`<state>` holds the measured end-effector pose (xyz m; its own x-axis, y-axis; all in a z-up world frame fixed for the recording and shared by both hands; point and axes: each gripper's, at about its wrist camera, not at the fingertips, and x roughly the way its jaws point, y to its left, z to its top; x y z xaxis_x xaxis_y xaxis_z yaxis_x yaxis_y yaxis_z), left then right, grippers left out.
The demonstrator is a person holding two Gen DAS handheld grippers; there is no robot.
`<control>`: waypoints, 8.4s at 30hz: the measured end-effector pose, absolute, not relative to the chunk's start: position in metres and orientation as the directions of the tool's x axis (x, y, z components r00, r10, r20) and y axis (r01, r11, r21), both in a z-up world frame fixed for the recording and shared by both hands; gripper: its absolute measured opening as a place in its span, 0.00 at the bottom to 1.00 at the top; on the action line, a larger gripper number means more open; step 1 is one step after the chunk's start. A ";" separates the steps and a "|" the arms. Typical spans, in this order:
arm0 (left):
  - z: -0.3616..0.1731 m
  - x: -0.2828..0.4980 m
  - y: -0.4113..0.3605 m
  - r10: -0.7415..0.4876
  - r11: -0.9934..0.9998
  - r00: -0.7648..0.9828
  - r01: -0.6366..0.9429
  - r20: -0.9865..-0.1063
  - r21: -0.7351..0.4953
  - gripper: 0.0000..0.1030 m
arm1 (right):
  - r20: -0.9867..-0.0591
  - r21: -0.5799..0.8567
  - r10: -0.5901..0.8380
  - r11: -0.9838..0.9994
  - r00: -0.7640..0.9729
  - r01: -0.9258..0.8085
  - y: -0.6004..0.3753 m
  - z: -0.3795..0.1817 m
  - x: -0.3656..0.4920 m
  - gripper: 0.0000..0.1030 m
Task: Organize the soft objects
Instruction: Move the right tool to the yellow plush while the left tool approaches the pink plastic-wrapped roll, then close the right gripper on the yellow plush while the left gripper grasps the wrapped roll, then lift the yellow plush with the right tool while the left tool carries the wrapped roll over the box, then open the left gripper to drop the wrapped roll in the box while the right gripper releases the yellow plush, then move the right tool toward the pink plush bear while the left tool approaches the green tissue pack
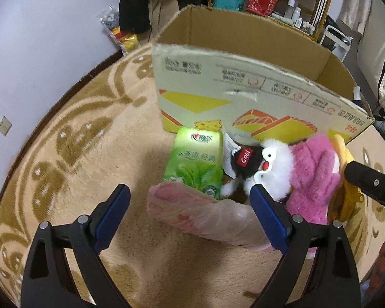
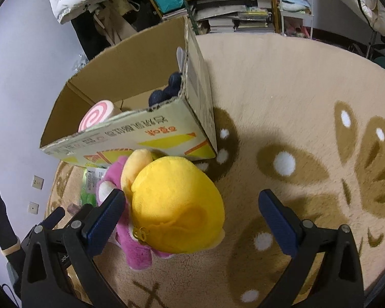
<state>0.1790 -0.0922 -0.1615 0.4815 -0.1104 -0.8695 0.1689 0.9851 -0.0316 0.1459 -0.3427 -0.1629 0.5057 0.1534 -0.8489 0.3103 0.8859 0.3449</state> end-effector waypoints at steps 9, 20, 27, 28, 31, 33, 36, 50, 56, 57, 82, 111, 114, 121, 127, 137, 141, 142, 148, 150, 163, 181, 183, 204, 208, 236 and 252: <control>-0.178 0.183 -0.100 -0.116 0.987 0.431 0.149 -0.895 -0.056 0.91 | -0.872 0.332 0.169 0.894 0.459 0.302 -0.335 -0.178 0.156 1.00; -0.204 0.179 -0.095 -0.123 0.991 0.326 0.096 -0.937 -0.096 0.88 | -0.877 0.349 0.189 0.882 0.441 0.316 -0.337 -0.186 0.159 1.00; -0.213 0.166 -0.097 -0.096 0.992 0.308 0.107 -0.947 -0.066 0.70 | -0.879 0.350 0.193 0.882 0.436 0.316 -0.341 -0.185 0.159 1.00; -0.213 0.164 -0.096 -0.091 0.993 0.312 0.104 -0.946 -0.062 0.67 | -0.880 0.350 0.193 0.882 0.435 0.315 -0.341 -0.185 0.159 1.00; -0.211 0.158 -0.089 -0.071 0.995 0.325 0.095 -0.943 -0.042 0.52 | -0.882 0.345 0.190 0.884 0.432 0.316 -0.340 -0.184 0.158 1.00; -0.207 0.155 -0.088 -0.067 0.995 0.336 0.096 -0.940 -0.036 0.40 | -0.882 0.341 0.187 0.886 0.432 0.313 -0.339 -0.183 0.157 1.00; -0.201 0.151 -0.080 -0.080 0.995 0.348 0.089 -0.934 -0.052 0.33 | -0.877 0.346 0.192 0.889 0.440 0.301 -0.337 -0.180 0.155 0.90; -0.158 0.134 -0.081 -0.064 0.988 0.478 0.154 -0.876 0.012 0.18 | -0.867 0.328 0.187 0.912 0.462 0.247 -0.330 -0.162 0.146 0.64; -0.147 0.134 -0.079 -0.056 0.987 0.530 0.156 -0.846 0.033 0.16 | -0.832 0.370 0.199 0.894 0.517 0.251 -0.340 -0.141 0.134 0.64; -0.144 0.134 -0.079 -0.058 0.987 0.538 0.155 -0.841 0.031 0.16 | -0.824 0.383 0.206 0.889 0.527 0.251 -0.341 -0.138 0.132 0.64; -0.018 0.119 -0.089 -0.127 0.976 0.826 0.202 -0.549 0.078 0.16 | -0.595 0.339 0.118 0.934 0.795 0.115 -0.328 -0.030 0.107 0.64; 0.005 0.228 -0.117 -0.194 0.965 0.850 0.255 -0.490 0.060 0.16 | -0.474 0.235 0.054 0.970 0.879 0.067 -0.328 -0.026 0.177 0.64; -0.003 0.237 -0.122 -0.207 0.961 0.830 0.272 -0.517 0.052 0.17 | -0.479 0.247 0.060 0.967 0.876 0.069 -0.331 -0.031 0.181 0.65; -0.022 0.246 -0.130 -0.221 0.959 0.801 0.281 -0.556 0.024 0.18 | -0.470 0.292 0.105 0.955 0.876 0.043 -0.337 -0.040 0.188 0.65; -0.036 0.253 -0.135 -0.210 0.955 0.768 0.295 -0.605 0.043 0.20 | -0.495 0.371 0.185 0.929 0.849 0.013 -0.338 -0.054 0.196 0.68; -0.038 0.262 -0.131 -0.166 0.970 0.776 0.241 -0.609 0.043 0.56 | -0.530 0.388 0.191 0.921 0.826 0.037 -0.340 -0.064 0.199 0.71; -0.038 0.261 -0.132 -0.157 0.968 0.773 0.243 -0.614 0.058 0.63 | -0.540 0.387 0.187 0.921 0.821 0.044 -0.341 -0.065 0.199 0.76; -0.038 0.260 -0.132 -0.157 0.967 0.770 0.247 -0.619 0.062 0.63 | -0.539 0.388 0.187 0.921 0.821 0.044 -0.342 -0.065 0.199 0.78; -0.039 0.256 -0.128 -0.132 0.964 0.749 0.248 -0.649 0.091 0.71 | -0.516 0.393 0.196 0.919 0.834 0.027 -0.339 -0.058 0.196 0.95; -0.037 0.251 -0.122 -0.128 0.966 0.750 0.242 -0.648 0.090 0.79 | -0.512 0.388 0.191 0.921 0.838 0.027 -0.339 -0.055 0.195 0.99; -0.016 0.207 -0.101 -0.080 0.959 0.770 0.232 -0.633 0.161 0.90 | -0.559 0.383 0.186 0.922 0.808 0.052 -0.330 -0.053 0.177 1.00; -0.037 0.168 -0.074 -0.069 0.964 0.696 0.231 -0.714 0.132 0.92 | -0.621 0.352 0.176 0.933 0.764 0.071 -0.313 -0.058 0.135 1.00; -0.042 0.168 -0.075 -0.067 0.963 0.689 0.234 -0.722 0.134 0.92 | -0.634 0.351 0.170 0.933 0.755 0.085 -0.311 -0.062 0.133 1.00; -0.111 0.197 -0.076 -0.092 0.952 0.563 0.291 -0.821 0.093 0.92 | -0.780 0.333 0.191 0.933 0.597 0.136 -0.294 -0.125 0.157 1.00; -0.125 0.205 -0.082 -0.118 0.947 0.537 0.315 -0.835 0.069 0.92 | -0.794 0.336 0.197 0.931 0.575 0.145 -0.291 -0.136 0.163 1.00; -0.190 0.242 -0.100 -0.095 0.949 0.392 0.314 -0.915 0.036 0.92 | -0.851 0.352 0.223 0.914 0.476 0.202 -0.287 -0.178 0.194 1.00; -0.206 0.236 -0.100 -0.110 0.947 0.369 0.321 -0.923 0.015 0.76 | -0.850 0.345 0.239 0.926 0.468 0.154 -0.280 -0.179 0.195 0.62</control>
